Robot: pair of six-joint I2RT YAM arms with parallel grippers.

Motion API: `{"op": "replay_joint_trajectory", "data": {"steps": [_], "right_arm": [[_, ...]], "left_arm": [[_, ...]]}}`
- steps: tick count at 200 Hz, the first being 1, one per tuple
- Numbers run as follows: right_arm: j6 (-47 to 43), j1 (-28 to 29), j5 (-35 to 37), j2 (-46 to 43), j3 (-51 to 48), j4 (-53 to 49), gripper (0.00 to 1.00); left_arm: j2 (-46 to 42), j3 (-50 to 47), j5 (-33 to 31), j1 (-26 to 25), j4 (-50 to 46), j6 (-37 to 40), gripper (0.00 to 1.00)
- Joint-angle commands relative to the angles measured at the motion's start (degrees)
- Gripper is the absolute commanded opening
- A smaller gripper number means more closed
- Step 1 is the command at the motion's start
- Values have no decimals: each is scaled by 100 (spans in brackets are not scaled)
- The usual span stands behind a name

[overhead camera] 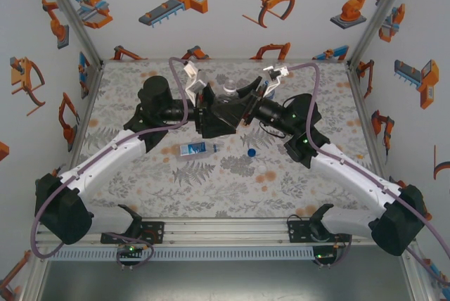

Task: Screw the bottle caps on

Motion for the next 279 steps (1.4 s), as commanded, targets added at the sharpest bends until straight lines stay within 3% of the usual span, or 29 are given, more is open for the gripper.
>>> {"op": "replay_joint_trajectory", "data": {"steps": [1,16,41,63,127,141,161,187,200,244,279], "right_arm": [[-161,29,-5,-174,187,-23,46],[-190,29,39,-200,188,-79,50],[-440,29,208,-346,260,-454,72],[-853,-2,322,-530,415,-1057,78],[-1385,-450,1226,-901,597,-2926,79],[-1380,-515,1420,-846,583,-3383,78],[-1212,-541,1795,-664,559,-4104,76],[-949,-542,2151,-320,542,-5057,72],[-782,-542,2286,-125,490,-5435,71],[-403,-542,2513,412,164,-6137,66],[-107,-553,2584,481,-344,-6264,65]], "left_arm": [[-36,160,76,-41,-70,78,47],[-69,167,18,-43,-174,170,43],[-135,190,-62,-26,-475,408,39],[-220,188,-159,60,-912,716,36],[-534,-209,52,883,-1006,725,21],[-562,-233,227,1104,-1095,760,6],[-543,-58,409,1340,-1884,1214,0],[-434,459,358,1455,-3865,2585,0],[-410,519,353,1516,-4260,2920,0],[-614,-93,826,1788,-3436,2759,5],[-592,-374,491,1832,-3087,2594,2]]}}
